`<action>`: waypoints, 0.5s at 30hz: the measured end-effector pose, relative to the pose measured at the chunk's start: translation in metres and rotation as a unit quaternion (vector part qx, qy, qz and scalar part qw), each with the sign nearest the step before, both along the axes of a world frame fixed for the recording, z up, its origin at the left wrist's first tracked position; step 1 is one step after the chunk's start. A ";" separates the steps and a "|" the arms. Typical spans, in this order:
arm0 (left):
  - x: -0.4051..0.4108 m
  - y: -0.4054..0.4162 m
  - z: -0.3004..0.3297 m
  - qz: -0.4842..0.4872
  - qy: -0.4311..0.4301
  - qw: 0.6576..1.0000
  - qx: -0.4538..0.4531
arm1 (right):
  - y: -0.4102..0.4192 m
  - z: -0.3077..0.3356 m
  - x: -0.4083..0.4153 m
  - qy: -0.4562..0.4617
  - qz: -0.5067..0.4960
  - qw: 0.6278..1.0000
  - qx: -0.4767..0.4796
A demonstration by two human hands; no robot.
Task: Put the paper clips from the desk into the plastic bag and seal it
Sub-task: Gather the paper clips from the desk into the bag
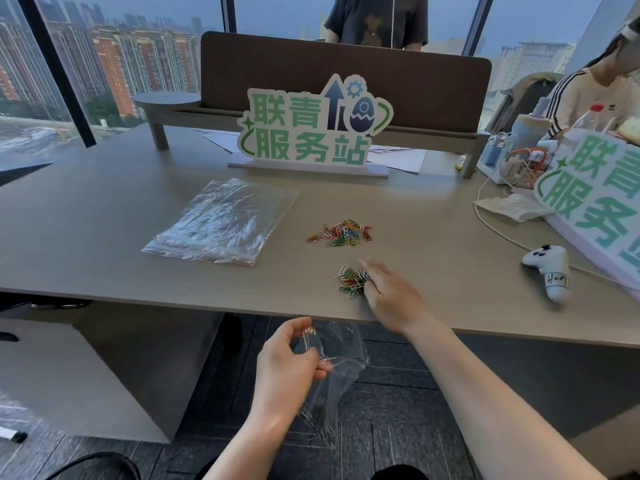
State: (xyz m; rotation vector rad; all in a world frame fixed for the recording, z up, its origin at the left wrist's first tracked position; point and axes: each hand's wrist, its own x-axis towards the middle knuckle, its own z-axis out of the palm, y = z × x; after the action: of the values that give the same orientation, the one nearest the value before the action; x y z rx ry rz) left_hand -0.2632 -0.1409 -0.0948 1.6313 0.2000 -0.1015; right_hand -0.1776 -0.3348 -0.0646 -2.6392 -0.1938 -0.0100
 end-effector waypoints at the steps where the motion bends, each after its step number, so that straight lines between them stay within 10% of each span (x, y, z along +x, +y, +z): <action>1: 0.000 -0.001 0.000 0.000 0.000 1.000 0.000 | 0.001 -0.002 -0.001 0.006 0.012 1.000 -0.021; 15: 0.001 -0.001 0.003 0.022 -0.020 1.000 0.004 | 0.033 -0.017 -0.032 -0.037 0.067 0.994 -0.082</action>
State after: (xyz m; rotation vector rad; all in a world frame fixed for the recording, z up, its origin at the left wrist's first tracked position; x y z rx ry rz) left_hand -0.2622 -0.1421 -0.0918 1.6353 0.2058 -0.0346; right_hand -0.2093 -0.3021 -0.0821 -2.7852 -0.4120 -0.0482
